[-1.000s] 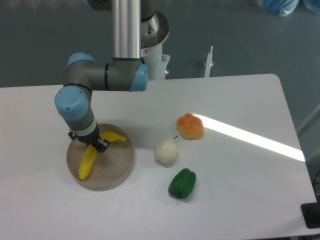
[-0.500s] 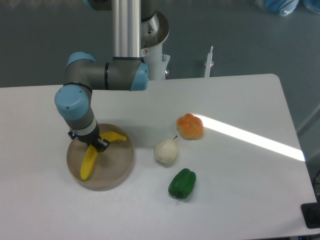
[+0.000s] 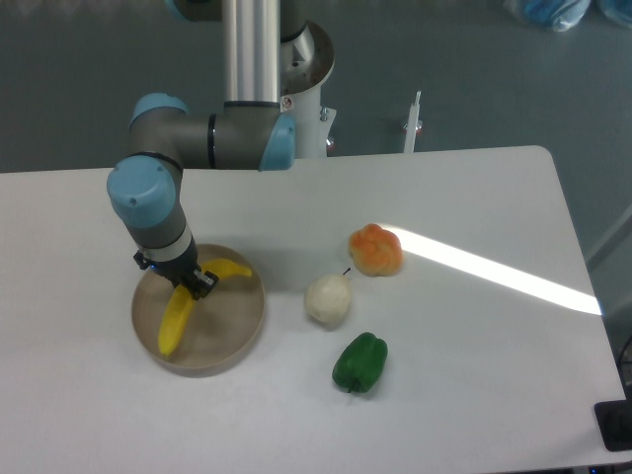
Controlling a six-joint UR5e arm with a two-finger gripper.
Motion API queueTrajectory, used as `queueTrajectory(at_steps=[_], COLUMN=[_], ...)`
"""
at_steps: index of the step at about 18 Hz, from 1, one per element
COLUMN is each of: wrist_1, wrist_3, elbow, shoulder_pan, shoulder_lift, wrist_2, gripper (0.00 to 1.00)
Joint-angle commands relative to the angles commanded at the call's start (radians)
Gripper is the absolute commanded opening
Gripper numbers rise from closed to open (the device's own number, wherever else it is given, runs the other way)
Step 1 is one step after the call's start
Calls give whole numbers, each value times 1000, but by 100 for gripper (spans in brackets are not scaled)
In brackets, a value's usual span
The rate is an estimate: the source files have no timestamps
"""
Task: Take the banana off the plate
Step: 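Lift the banana up off the plate and carry it toward the orange fruit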
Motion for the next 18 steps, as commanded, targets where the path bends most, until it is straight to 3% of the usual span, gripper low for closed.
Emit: queueTrajectory(at_steps=[3,7,9,15,18], wrist_1=[-3,-37,-93,-337,-348], wrist_3=[58,196,261,459,486], elbow=[8,23,60,218,241], shoulder_pan=[55,190,245,397,433], shoulder_lift=[19,87,115,158,157], wrist_2=[46,45,45,40,37], gripper=[33,33,33,33,33])
